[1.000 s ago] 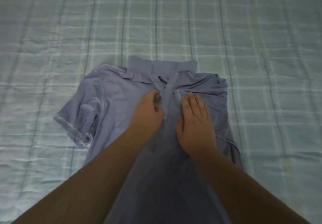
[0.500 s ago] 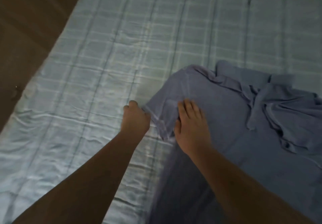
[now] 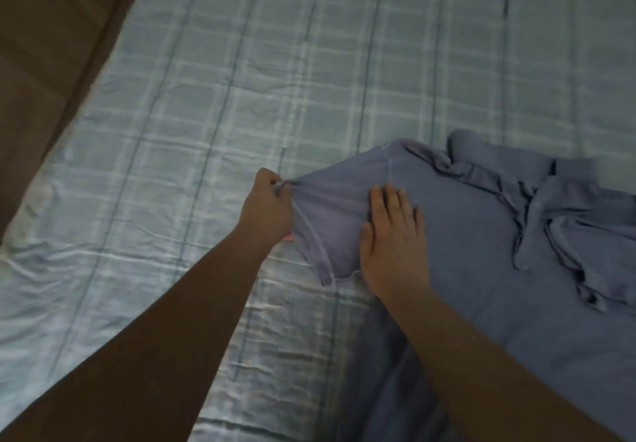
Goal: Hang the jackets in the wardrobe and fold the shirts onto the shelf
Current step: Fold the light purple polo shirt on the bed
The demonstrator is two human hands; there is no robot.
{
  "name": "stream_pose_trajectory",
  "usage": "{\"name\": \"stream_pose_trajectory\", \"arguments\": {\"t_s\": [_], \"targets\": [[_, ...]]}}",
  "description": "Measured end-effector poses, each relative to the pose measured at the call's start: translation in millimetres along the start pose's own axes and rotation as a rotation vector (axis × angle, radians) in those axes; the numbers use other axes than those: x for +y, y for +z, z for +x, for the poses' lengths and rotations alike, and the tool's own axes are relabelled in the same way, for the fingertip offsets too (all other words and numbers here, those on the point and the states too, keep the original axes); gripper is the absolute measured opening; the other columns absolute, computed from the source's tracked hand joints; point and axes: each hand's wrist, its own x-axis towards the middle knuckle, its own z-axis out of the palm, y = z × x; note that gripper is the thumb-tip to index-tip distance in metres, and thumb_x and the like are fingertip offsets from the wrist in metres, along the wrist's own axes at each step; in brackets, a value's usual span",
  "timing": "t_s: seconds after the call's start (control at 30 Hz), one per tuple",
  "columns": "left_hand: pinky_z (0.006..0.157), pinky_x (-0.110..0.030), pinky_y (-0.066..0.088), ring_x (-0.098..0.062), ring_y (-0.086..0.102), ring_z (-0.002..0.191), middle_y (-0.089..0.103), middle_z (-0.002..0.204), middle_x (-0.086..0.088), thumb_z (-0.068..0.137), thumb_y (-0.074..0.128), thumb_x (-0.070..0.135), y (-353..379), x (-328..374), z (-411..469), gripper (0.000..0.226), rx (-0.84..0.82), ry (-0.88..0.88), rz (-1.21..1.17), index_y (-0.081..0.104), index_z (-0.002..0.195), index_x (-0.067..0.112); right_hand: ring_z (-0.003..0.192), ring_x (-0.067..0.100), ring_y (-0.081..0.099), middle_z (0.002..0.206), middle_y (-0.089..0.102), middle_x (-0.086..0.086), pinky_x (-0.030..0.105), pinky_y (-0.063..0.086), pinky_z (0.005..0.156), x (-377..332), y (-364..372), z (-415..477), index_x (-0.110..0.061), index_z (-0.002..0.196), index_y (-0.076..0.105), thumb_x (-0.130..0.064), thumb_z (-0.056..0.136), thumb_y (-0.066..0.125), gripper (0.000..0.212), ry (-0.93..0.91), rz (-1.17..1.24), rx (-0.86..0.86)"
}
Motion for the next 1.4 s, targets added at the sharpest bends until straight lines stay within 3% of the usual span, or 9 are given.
{"name": "stream_pose_trajectory", "arguments": {"t_s": [0.17,0.3,0.47,0.57,0.67,0.8,0.97,1.17,1.4], "targets": [[0.055,-0.029,0.037,-0.015,0.046,0.062,0.046,0.070,0.000,0.102,0.045,0.017,2,-3,19,0.006,0.055,0.131,0.176,0.041,0.099,0.012,0.153,0.025,0.005,0.167,0.007,0.004,0.058,0.007,0.120,-15,34,10,-0.020,0.159,0.009,-0.044,0.100,0.020,0.065,0.041,-0.114,-0.064],[0.048,-0.020,0.043,-0.014,0.047,0.060,0.045,0.070,0.000,0.102,0.046,0.017,7,-2,11,0.009,0.048,0.130,0.151,0.041,0.097,0.011,0.153,0.026,0.004,0.167,0.007,0.005,0.060,0.007,0.119,-17,38,12,-0.018,0.159,0.011,-0.043,0.099,0.023,0.066,0.066,-0.139,-0.054],[0.062,-0.054,0.059,-0.034,0.062,0.073,0.053,0.078,-0.012,0.100,0.049,0.019,21,19,-14,0.014,-0.014,0.074,-0.101,0.043,0.088,0.020,0.153,0.026,0.006,0.166,0.007,0.005,0.057,0.012,0.121,-5,19,11,-0.017,0.159,0.011,-0.043,0.098,0.014,0.066,-0.009,-0.038,-0.106],[0.046,-0.026,0.047,-0.012,0.050,0.054,0.047,0.070,-0.009,0.100,0.048,0.009,47,47,-34,0.013,-0.073,0.093,-0.209,0.045,0.088,0.012,0.148,0.032,0.024,0.161,0.027,0.012,0.053,0.023,0.119,21,-6,3,-0.011,0.154,0.028,-0.031,0.097,0.029,0.061,0.046,0.059,-0.022],[0.044,-0.021,0.041,-0.009,0.045,0.047,0.048,0.063,0.001,0.100,0.052,0.014,92,68,-54,0.007,-0.172,0.185,-0.116,0.050,0.097,0.008,0.149,0.033,0.020,0.161,0.026,0.013,0.051,0.024,0.119,66,-29,-13,-0.009,0.154,0.027,-0.023,0.100,0.040,0.057,0.149,0.069,0.023],[0.062,-0.040,0.056,-0.025,0.065,0.069,0.062,0.076,-0.003,0.099,0.054,0.018,159,85,-72,0.006,-0.292,0.183,-0.026,0.051,0.105,0.018,0.147,0.036,0.025,0.157,0.033,0.017,0.051,0.026,0.118,125,-49,-34,-0.008,0.151,0.035,-0.021,0.094,0.042,0.059,0.175,0.001,0.064],[0.092,-0.033,0.046,-0.027,0.062,0.104,0.066,0.112,-0.010,0.098,0.052,0.017,221,92,-90,0.026,-0.373,0.220,0.189,0.054,0.124,0.013,0.148,0.035,0.023,0.159,0.030,0.016,0.051,0.025,0.119,173,-57,-46,-0.009,0.151,0.036,-0.021,0.093,0.047,0.060,0.162,-0.010,0.046],[0.101,-0.039,0.040,-0.037,0.060,0.112,0.066,0.118,-0.016,0.085,0.044,0.018,213,58,-82,0.040,-0.070,0.807,0.605,0.066,0.116,0.005,0.148,0.033,0.026,0.159,0.031,0.014,0.051,0.022,0.120,185,-49,-45,-0.010,0.151,0.038,-0.028,0.095,0.041,0.059,0.110,0.031,0.083],[0.118,-0.059,0.020,-0.034,0.020,0.150,0.024,0.162,-0.012,0.100,0.027,0.048,227,21,-72,0.061,-0.143,0.727,0.998,0.029,0.155,0.022,0.153,0.025,0.009,0.165,0.016,0.008,0.053,0.013,0.122,192,-14,-34,-0.019,0.158,0.020,-0.043,0.101,0.028,0.062,0.049,-0.074,0.004]]}}
